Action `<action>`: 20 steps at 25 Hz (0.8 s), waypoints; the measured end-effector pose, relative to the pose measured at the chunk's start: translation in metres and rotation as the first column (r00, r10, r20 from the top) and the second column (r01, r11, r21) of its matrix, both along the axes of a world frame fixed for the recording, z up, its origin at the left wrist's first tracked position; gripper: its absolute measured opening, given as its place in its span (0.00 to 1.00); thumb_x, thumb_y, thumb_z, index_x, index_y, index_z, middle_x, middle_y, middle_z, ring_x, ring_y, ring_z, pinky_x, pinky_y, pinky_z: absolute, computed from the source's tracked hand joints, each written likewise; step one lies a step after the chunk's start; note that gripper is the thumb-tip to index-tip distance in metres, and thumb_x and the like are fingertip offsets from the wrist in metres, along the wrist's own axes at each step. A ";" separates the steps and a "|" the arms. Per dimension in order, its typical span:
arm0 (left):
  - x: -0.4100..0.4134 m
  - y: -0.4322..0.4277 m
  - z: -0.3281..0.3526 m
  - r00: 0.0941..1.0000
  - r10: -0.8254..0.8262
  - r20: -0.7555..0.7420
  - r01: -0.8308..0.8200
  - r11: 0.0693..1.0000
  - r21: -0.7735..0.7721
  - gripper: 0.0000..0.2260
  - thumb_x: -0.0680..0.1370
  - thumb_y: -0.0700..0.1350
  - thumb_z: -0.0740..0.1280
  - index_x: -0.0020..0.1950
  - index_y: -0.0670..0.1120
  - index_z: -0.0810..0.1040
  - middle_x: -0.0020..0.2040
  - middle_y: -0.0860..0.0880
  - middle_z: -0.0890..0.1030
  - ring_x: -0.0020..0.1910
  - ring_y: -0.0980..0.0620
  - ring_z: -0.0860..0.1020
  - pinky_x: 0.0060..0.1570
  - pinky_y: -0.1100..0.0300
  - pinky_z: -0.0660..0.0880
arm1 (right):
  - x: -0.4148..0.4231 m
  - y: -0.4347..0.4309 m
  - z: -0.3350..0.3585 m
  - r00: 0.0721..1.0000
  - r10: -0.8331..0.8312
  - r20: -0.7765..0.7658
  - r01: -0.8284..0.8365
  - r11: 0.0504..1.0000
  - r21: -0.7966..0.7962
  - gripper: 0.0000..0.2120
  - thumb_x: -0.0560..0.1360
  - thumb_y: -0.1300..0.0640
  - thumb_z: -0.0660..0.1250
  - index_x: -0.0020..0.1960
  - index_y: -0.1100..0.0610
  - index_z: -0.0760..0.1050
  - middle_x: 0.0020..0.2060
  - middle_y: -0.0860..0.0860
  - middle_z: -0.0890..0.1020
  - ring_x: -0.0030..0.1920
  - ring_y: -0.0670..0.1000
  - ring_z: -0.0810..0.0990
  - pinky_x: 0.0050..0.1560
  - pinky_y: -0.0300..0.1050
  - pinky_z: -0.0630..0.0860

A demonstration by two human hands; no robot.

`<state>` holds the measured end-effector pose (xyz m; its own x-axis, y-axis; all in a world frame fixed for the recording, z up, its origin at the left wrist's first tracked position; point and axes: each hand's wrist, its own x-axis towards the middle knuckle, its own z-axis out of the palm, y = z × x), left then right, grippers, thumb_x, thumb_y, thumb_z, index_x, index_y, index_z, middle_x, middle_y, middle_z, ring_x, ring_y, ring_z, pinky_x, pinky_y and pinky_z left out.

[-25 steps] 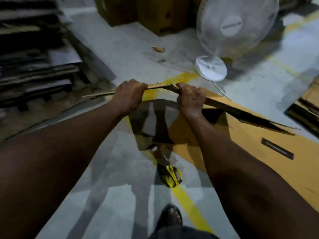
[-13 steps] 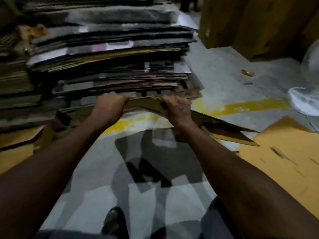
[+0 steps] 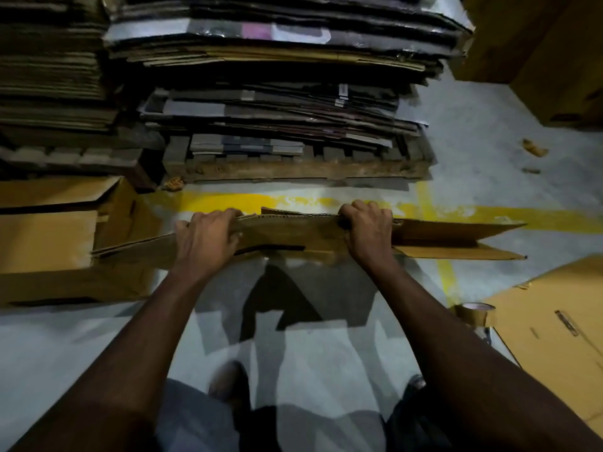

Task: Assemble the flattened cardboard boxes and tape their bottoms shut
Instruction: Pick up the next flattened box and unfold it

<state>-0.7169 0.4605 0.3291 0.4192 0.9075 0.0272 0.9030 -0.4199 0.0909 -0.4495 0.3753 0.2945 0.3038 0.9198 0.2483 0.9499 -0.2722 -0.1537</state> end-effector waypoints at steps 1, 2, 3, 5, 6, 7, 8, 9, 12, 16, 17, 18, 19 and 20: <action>0.008 0.000 0.000 1.000 0.008 0.026 -0.008 1.000 0.023 0.21 0.75 0.48 0.67 0.68 0.56 0.69 0.61 0.48 0.78 0.59 0.41 0.75 0.52 0.48 0.67 | 0.001 0.003 0.001 1.000 0.020 0.004 -0.020 1.000 -0.008 0.13 0.73 0.66 0.66 0.53 0.52 0.79 0.45 0.52 0.79 0.48 0.57 0.73 0.47 0.50 0.59; 0.018 0.000 0.001 0.999 -0.005 0.039 0.003 0.999 0.050 0.23 0.75 0.49 0.68 0.69 0.56 0.68 0.62 0.48 0.77 0.59 0.42 0.74 0.53 0.47 0.66 | 0.001 0.004 0.001 0.999 0.044 0.010 -0.044 0.999 -0.008 0.12 0.73 0.65 0.66 0.53 0.52 0.80 0.45 0.52 0.79 0.48 0.56 0.73 0.46 0.49 0.58; 0.028 -0.001 0.000 0.999 -0.043 0.022 0.041 0.997 0.066 0.23 0.75 0.49 0.68 0.69 0.56 0.69 0.62 0.49 0.76 0.59 0.42 0.74 0.53 0.47 0.66 | 0.000 0.005 0.002 0.997 0.073 0.019 -0.073 0.997 -0.009 0.12 0.73 0.64 0.67 0.53 0.52 0.80 0.44 0.51 0.80 0.48 0.56 0.73 0.46 0.49 0.57; 0.052 -0.007 -0.001 0.987 -0.156 -0.037 0.157 0.987 0.016 0.16 0.76 0.51 0.65 0.64 0.56 0.73 0.58 0.50 0.79 0.57 0.43 0.75 0.52 0.50 0.66 | 0.003 0.009 0.003 0.990 0.138 0.027 -0.137 0.990 -0.023 0.11 0.73 0.63 0.68 0.52 0.51 0.81 0.44 0.50 0.81 0.49 0.56 0.74 0.47 0.49 0.59; 0.063 -0.010 -0.003 0.979 -0.201 -0.030 0.200 0.979 -0.041 0.11 0.77 0.51 0.64 0.59 0.54 0.76 0.56 0.50 0.80 0.56 0.44 0.76 0.49 0.52 0.66 | 0.007 0.010 0.004 0.985 0.171 0.023 -0.170 0.984 -0.049 0.11 0.72 0.63 0.68 0.52 0.51 0.81 0.44 0.50 0.81 0.49 0.56 0.74 0.48 0.50 0.61; 0.070 -0.013 -0.006 0.974 -0.226 -0.001 0.225 0.970 -0.087 0.07 0.78 0.49 0.63 0.55 0.52 0.77 0.53 0.48 0.81 0.54 0.43 0.77 0.46 0.54 0.67 | 0.011 0.011 0.003 0.980 0.200 0.019 -0.198 0.977 -0.080 0.11 0.72 0.62 0.68 0.52 0.51 0.81 0.45 0.50 0.82 0.50 0.56 0.75 0.49 0.51 0.63; 0.073 -0.014 -0.009 0.972 -0.231 0.031 0.233 0.965 -0.120 0.04 0.78 0.48 0.63 0.50 0.51 0.76 0.50 0.47 0.81 0.52 0.42 0.77 0.42 0.55 0.66 | 0.014 0.010 0.003 0.976 0.216 0.016 -0.214 0.972 -0.101 0.10 0.72 0.61 0.68 0.52 0.51 0.81 0.45 0.50 0.82 0.51 0.57 0.75 0.50 0.52 0.64; 0.074 -0.013 -0.013 0.972 -0.227 0.052 0.233 0.961 -0.147 0.03 0.77 0.47 0.63 0.47 0.50 0.75 0.47 0.46 0.81 0.50 0.41 0.78 0.40 0.56 0.65 | 0.017 0.008 0.001 0.975 0.221 0.024 -0.218 0.971 -0.099 0.09 0.72 0.59 0.69 0.51 0.51 0.81 0.45 0.50 0.83 0.50 0.58 0.75 0.50 0.52 0.65; 0.070 -0.011 -0.025 0.969 -0.225 0.098 0.241 0.950 -0.200 0.06 0.76 0.48 0.64 0.40 0.50 0.70 0.41 0.45 0.80 0.46 0.39 0.78 0.37 0.57 0.64 | 0.014 -0.001 -0.015 0.970 0.212 0.118 -0.209 0.977 -0.037 0.10 0.70 0.55 0.73 0.51 0.51 0.80 0.46 0.51 0.81 0.47 0.58 0.73 0.48 0.52 0.68; 0.077 -0.009 -0.026 0.971 -0.200 0.130 0.222 0.959 -0.177 0.05 0.75 0.49 0.66 0.40 0.50 0.73 0.39 0.45 0.80 0.45 0.40 0.78 0.37 0.57 0.65 | 0.004 0.000 -0.020 0.969 0.182 0.168 -0.184 0.983 -0.005 0.22 0.65 0.56 0.76 0.57 0.52 0.74 0.53 0.55 0.75 0.51 0.58 0.71 0.53 0.54 0.68; 0.079 -0.009 -0.025 0.974 -0.186 0.131 0.206 0.965 -0.160 0.04 0.75 0.49 0.66 0.41 0.50 0.75 0.39 0.46 0.80 0.44 0.41 0.78 0.37 0.57 0.65 | 0.004 0.000 -0.019 0.967 0.179 0.179 -0.183 0.983 0.007 0.24 0.64 0.55 0.77 0.57 0.52 0.73 0.53 0.56 0.74 0.52 0.58 0.71 0.53 0.55 0.69; 0.081 -0.009 -0.025 0.977 -0.169 0.133 0.188 0.970 -0.151 0.04 0.74 0.50 0.67 0.42 0.51 0.77 0.39 0.46 0.80 0.44 0.42 0.78 0.37 0.57 0.66 | 0.003 0.000 -0.018 0.967 0.182 0.180 -0.189 0.982 0.017 0.26 0.63 0.54 0.78 0.58 0.53 0.73 0.53 0.56 0.74 0.52 0.59 0.72 0.52 0.55 0.70; 0.081 -0.009 -0.026 0.979 -0.149 0.139 0.170 0.974 -0.150 0.04 0.74 0.50 0.68 0.43 0.51 0.78 0.38 0.47 0.81 0.43 0.42 0.78 0.37 0.57 0.68 | 0.003 0.000 -0.018 0.967 0.187 0.170 -0.195 0.980 0.029 0.26 0.63 0.54 0.78 0.58 0.53 0.73 0.54 0.57 0.74 0.52 0.59 0.72 0.51 0.54 0.71; 0.082 -0.009 -0.026 0.980 -0.131 0.147 0.154 0.975 -0.159 0.05 0.74 0.51 0.69 0.43 0.51 0.80 0.38 0.47 0.81 0.43 0.43 0.78 0.38 0.57 0.70 | 0.002 -0.001 -0.020 0.970 0.185 0.154 -0.194 0.980 0.042 0.27 0.63 0.55 0.78 0.58 0.53 0.72 0.54 0.57 0.74 0.52 0.59 0.72 0.49 0.54 0.71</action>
